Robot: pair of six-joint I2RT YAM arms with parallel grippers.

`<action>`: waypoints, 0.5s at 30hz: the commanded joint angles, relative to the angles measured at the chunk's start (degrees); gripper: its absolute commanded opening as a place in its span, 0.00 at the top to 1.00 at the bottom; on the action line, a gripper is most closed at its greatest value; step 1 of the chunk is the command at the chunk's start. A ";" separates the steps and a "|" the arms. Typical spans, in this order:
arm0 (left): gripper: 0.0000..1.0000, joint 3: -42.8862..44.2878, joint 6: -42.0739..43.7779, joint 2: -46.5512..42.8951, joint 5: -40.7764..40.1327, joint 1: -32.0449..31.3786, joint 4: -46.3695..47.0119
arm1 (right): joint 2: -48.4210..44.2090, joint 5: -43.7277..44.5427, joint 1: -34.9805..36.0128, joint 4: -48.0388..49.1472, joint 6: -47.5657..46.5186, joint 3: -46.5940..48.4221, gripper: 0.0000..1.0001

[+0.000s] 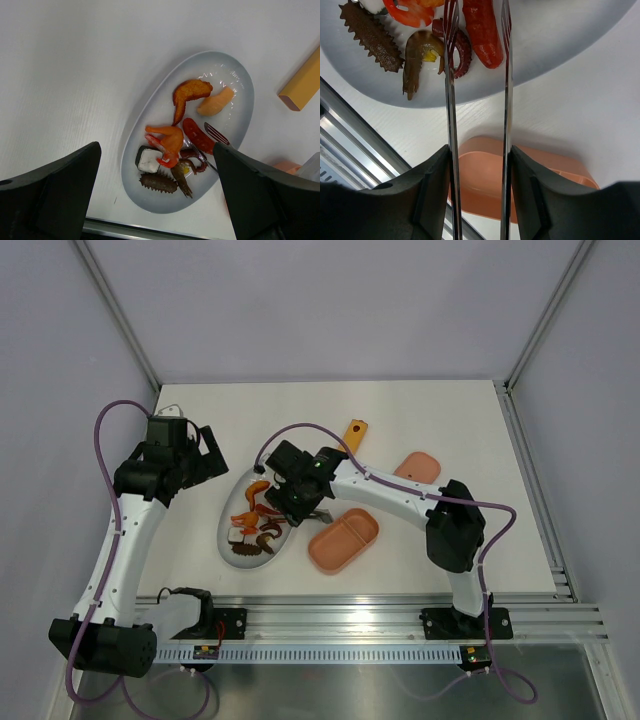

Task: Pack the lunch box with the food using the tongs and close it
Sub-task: Pick up the fake food from the plate.

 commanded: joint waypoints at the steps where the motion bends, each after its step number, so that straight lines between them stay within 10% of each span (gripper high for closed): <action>1: 0.01 -0.54 -0.28 -1.02 1.28 0.26 2.01 | 1.05 0.30 0.78 -0.71 -1.69 1.31 0.44; 15: 0.01 -0.72 -0.10 -0.85 1.37 0.35 2.18 | 1.59 2.33 0.87 -2.82 -1.87 2.98 0.60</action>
